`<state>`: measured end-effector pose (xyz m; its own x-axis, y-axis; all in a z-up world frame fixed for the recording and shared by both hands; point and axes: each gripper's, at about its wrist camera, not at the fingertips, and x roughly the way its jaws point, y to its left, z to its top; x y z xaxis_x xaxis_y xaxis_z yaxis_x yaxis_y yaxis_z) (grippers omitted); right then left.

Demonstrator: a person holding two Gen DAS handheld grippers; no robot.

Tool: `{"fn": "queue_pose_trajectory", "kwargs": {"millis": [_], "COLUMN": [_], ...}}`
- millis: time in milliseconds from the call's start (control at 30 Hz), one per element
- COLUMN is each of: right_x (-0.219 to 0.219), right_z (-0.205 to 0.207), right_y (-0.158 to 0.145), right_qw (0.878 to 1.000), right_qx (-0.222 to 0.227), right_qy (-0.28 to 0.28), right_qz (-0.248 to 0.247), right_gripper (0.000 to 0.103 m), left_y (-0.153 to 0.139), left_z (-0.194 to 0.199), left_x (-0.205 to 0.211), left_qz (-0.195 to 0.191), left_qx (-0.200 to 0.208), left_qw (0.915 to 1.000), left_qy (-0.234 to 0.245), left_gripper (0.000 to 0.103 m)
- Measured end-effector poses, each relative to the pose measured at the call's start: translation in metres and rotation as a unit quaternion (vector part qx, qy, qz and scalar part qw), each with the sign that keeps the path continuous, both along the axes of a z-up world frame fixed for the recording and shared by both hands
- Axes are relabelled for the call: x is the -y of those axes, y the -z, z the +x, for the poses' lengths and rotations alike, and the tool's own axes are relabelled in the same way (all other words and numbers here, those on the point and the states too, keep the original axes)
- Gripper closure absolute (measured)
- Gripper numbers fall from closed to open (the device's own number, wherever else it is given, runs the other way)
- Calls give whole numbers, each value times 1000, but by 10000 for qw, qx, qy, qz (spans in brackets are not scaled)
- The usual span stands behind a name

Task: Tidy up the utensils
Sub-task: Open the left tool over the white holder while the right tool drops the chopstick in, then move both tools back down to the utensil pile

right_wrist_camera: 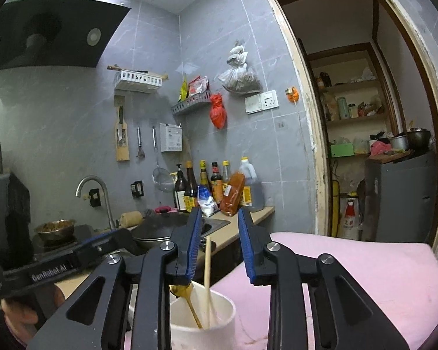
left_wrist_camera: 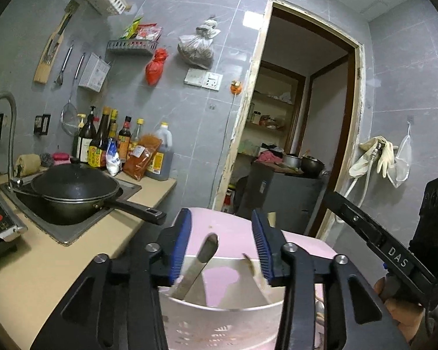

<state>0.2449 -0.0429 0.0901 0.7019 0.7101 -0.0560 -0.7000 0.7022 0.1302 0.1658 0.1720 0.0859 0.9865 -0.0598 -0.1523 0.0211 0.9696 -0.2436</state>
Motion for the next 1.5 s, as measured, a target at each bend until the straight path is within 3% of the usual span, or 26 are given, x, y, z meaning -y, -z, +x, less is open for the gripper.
{"fn": "queue_pose_trajectory", "kwargs": {"millis": [133,200,267,300,367,567,767,900,1200,1500], "right_x": [23,36,51,59,73,110,141,157,182,184], "right_z": [-12,-17,-23,-27,-32,-48,-60,-62,-42,-19], "right_y": [-8,-10,-12,-13,-14,-9,2,12,39,66], "right_qw": [9999,9997,9992,9988,9977,9927,9860,9824,9734,9615], "right_qx": [87,117,135,157,216,382,506,469,-224,-996], "right_qy": [125,220,374,471,642,1134,1531,1695,1984,1906], "right_qz": [10,-3,-27,-19,-28,-175,-425,-623,-1123,-1710], "right_gripper": [52,49,35,22,13,0,0,0,0,0], "left_y": [-10,-15,-17,-17,-17,-8,8,18,51,82], "left_z": [-11,-16,-21,-23,-27,-35,-36,-31,-6,24], "left_x": [15,23,32,37,49,83,111,127,156,176], "left_qz": [83,103,139,172,280,583,687,809,974,929], "left_qx": [101,124,164,180,227,262,170,-118,-980,-2064], "left_qw": [9999,9999,9998,9997,9993,9979,9967,9943,9845,9631], "left_qy": [1,12,31,48,54,134,386,684,1078,1458], "left_gripper": [41,30,18,15,6,2,2,2,2,2]}}
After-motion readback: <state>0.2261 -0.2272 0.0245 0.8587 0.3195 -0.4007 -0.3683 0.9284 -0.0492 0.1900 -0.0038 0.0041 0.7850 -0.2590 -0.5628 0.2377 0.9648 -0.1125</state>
